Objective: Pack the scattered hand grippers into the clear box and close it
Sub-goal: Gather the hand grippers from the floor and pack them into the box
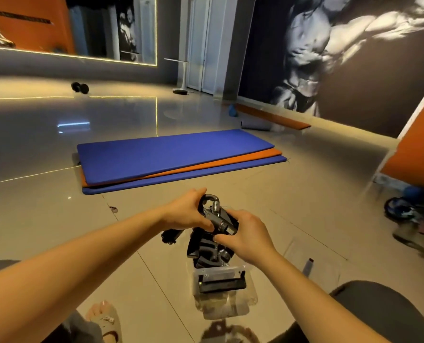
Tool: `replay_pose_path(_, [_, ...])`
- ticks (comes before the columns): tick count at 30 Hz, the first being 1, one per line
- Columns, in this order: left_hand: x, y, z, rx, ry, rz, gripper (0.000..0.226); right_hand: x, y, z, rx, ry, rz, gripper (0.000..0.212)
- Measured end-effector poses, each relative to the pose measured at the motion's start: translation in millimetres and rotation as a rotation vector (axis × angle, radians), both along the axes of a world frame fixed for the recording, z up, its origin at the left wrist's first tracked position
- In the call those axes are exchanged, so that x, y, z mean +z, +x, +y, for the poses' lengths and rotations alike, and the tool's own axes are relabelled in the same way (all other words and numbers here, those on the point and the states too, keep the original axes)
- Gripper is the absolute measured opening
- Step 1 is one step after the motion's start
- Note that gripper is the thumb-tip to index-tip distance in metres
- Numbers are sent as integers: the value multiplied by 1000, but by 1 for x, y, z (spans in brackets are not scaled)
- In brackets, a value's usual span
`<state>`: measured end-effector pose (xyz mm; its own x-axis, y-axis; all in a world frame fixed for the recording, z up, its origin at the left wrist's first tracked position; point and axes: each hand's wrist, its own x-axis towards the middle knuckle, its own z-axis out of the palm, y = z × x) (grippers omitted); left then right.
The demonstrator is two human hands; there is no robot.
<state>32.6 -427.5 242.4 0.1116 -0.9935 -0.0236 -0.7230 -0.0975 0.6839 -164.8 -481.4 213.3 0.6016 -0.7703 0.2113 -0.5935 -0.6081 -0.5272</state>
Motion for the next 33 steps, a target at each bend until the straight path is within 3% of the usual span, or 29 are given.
replay_pose_path(4, [-18,8,-32,34,-118,56,76,-8,10,-29,-75,-37,-26,47])
replay_pose_path(9, [-39,14,-70,-24,-127,-65,88,-36,10,-61,-128,-56,31,62])
replay_pose_path(20, [-77,37,-146,-92,-51,-63,48,-66,16,-124,-180,-5,153,52])
replay_pose_path(26, [-101,58,-175,-73,-59,-83,58,-79,19,-151,-168,34,192,52])
replay_pose_path(33, [-117,66,-200,-140,-25,-328,63,-91,-4,-176,-276,95,229,57])
